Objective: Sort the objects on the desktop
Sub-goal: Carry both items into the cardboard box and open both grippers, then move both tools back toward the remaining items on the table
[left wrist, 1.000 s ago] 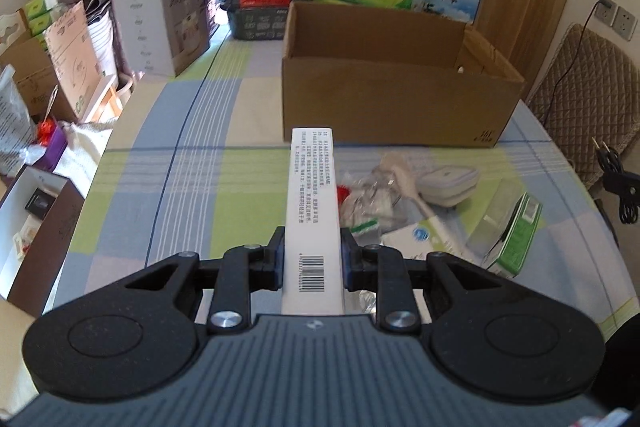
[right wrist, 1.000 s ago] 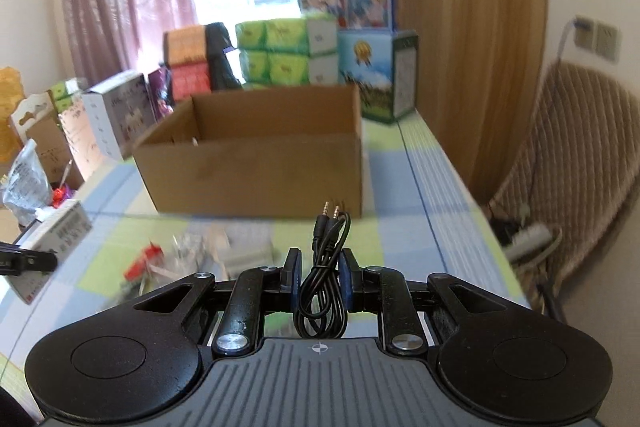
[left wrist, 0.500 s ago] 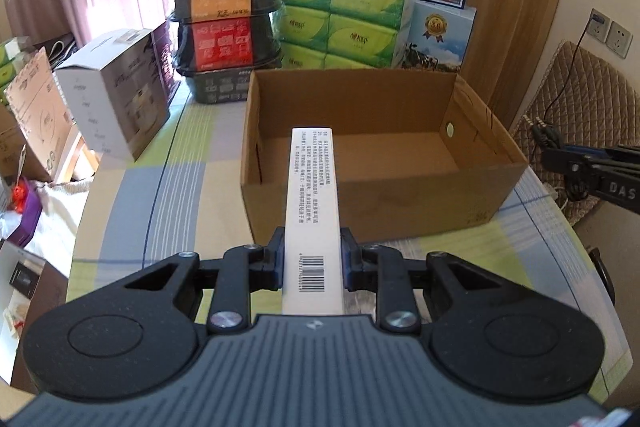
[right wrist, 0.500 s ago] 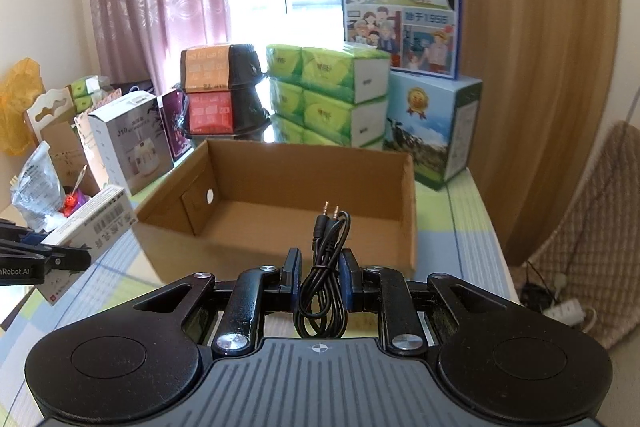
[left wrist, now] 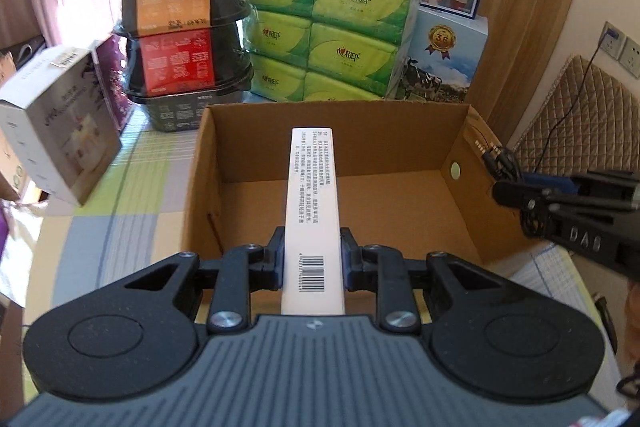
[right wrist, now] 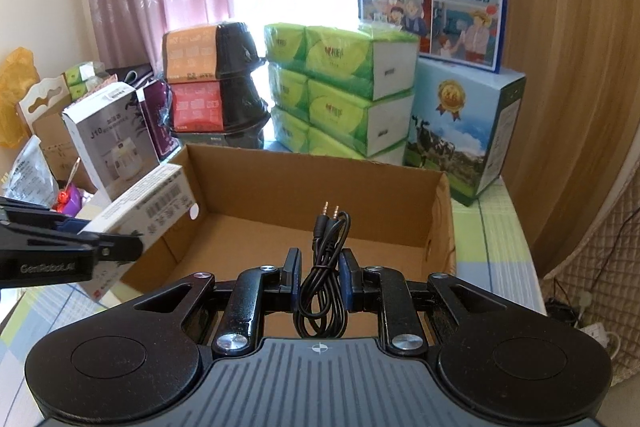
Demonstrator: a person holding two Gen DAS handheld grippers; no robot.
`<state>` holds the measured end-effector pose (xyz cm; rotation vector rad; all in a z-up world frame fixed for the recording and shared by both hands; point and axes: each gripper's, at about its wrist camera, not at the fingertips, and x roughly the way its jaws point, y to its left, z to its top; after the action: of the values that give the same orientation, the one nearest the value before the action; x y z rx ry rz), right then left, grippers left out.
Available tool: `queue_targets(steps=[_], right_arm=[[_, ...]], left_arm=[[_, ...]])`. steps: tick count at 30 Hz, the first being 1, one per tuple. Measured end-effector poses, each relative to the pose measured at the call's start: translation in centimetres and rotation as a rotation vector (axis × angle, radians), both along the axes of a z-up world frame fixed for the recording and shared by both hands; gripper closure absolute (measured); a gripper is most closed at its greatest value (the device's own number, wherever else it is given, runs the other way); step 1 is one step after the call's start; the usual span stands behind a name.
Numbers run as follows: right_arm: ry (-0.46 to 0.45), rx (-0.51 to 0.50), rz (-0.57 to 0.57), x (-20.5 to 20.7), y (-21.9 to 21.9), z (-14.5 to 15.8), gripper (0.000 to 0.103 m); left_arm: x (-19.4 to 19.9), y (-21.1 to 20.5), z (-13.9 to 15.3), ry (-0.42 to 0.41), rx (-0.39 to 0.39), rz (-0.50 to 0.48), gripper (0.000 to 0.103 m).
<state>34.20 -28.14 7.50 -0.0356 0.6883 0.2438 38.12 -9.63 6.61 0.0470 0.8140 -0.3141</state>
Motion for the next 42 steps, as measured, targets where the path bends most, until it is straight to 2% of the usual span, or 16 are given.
queue_targets(steps=[10, 15, 17, 25, 27, 29, 30, 31, 35, 39, 42], right_arm=[[0.034, -0.03, -0.01, 3.0, 0.4, -2.3, 0.087], [0.067, -0.026, -0.025, 3.8, 0.1, -3.7, 0.087], [0.074, -0.022, -0.028, 3.9, 0.0, -4.0, 0.087], [0.066, 0.028, -0.005, 4.2, 0.1, -4.0, 0.086], [0.052, 0.034, -0.003, 4.0, 0.1, -3.6, 0.082], [0.03, 0.034, -0.005, 3.6, 0.0, -2.9, 0.069], [0.02, 0.033, -0.011, 3.3, -0.1, -2.6, 0.067], [0.012, 0.034, -0.017, 2.9, -0.2, -2.3, 0.066], [0.003, 0.056, -0.038, 0.9, -0.8, -0.7, 0.065], [-0.016, 0.088, -0.052, -2.9, -1.3, 1.2, 0.064], [-0.027, 0.127, -0.067, -6.9, -1.4, 2.2, 0.054]], left_arm=[[3.3, -2.1, -2.3, 0.018, 0.0, -0.009, 0.082], [4.2, -2.3, -3.7, 0.055, -0.051, 0.004, 0.081], [4.2, -1.9, -3.8, 0.058, -0.078, 0.014, 0.082], [2.7, -0.8, -3.1, 0.023, -0.06, 0.017, 0.078], [2.2, -0.5, -2.7, 0.017, -0.064, 0.019, 0.078], [1.5, -0.1, -2.3, 0.01, -0.067, 0.022, 0.075], [1.1, 0.1, -2.0, 0.008, -0.069, 0.023, 0.072], [0.7, 0.3, -1.8, 0.007, -0.07, 0.026, 0.069], [-1.6, 1.1, -0.8, 0.0, -0.081, 0.037, 0.069], [-4.9, 2.3, 0.4, -0.015, -0.088, 0.058, 0.064], [-7.8, 3.3, 1.3, -0.023, -0.104, 0.084, 0.055]])
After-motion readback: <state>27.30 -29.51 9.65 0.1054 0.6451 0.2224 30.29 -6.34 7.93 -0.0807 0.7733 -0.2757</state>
